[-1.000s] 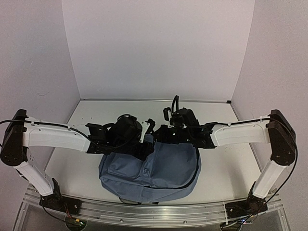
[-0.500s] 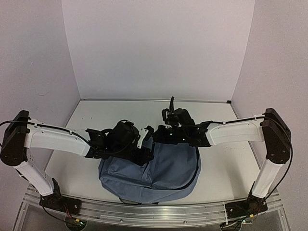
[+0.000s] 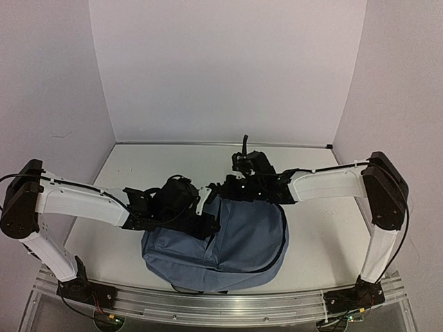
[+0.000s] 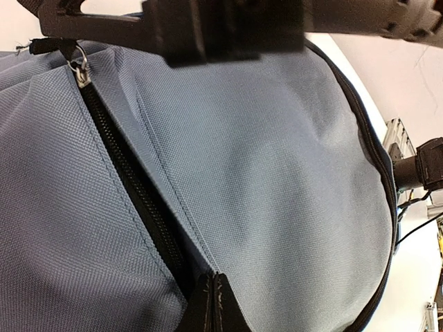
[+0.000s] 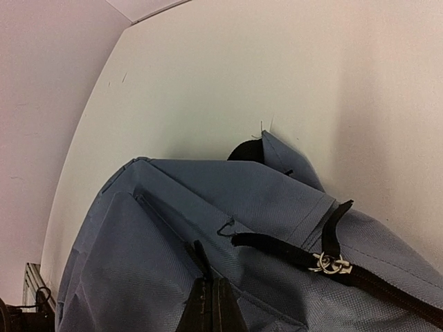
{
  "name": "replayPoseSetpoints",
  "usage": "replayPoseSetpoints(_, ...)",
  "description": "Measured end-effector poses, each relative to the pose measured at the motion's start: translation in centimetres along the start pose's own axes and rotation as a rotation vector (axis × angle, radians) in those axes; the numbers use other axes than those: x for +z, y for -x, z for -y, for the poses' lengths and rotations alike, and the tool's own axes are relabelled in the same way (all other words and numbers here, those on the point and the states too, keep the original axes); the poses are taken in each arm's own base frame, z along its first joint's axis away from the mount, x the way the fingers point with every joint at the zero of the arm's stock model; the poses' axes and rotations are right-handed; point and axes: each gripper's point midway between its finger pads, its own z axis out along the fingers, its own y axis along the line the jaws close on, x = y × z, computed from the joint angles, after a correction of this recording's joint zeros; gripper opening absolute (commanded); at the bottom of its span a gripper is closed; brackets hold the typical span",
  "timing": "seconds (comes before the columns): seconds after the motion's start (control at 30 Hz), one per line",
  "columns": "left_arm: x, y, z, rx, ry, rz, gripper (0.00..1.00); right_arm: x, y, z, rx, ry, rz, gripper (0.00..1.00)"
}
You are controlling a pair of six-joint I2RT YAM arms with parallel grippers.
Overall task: Pack the student bag
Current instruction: Zip the student bag at the center of the board.
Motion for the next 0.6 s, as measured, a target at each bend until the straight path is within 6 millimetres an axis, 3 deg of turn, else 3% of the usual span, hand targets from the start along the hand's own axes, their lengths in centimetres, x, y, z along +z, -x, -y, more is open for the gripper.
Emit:
replayPoseSetpoints(0.37, 0.0, 0.3, -0.4, -0.005, 0.024, 0.018, 0.0, 2.6, -0.5, 2.0, 0.021, -0.012, -0.058, 0.0)
replayPoseSetpoints(0.6, -0.1, 0.4, -0.5, -0.015, 0.031, 0.022, 0.0, 2.9, -0.6, 2.2, 0.027, 0.0, -0.074, 0.0)
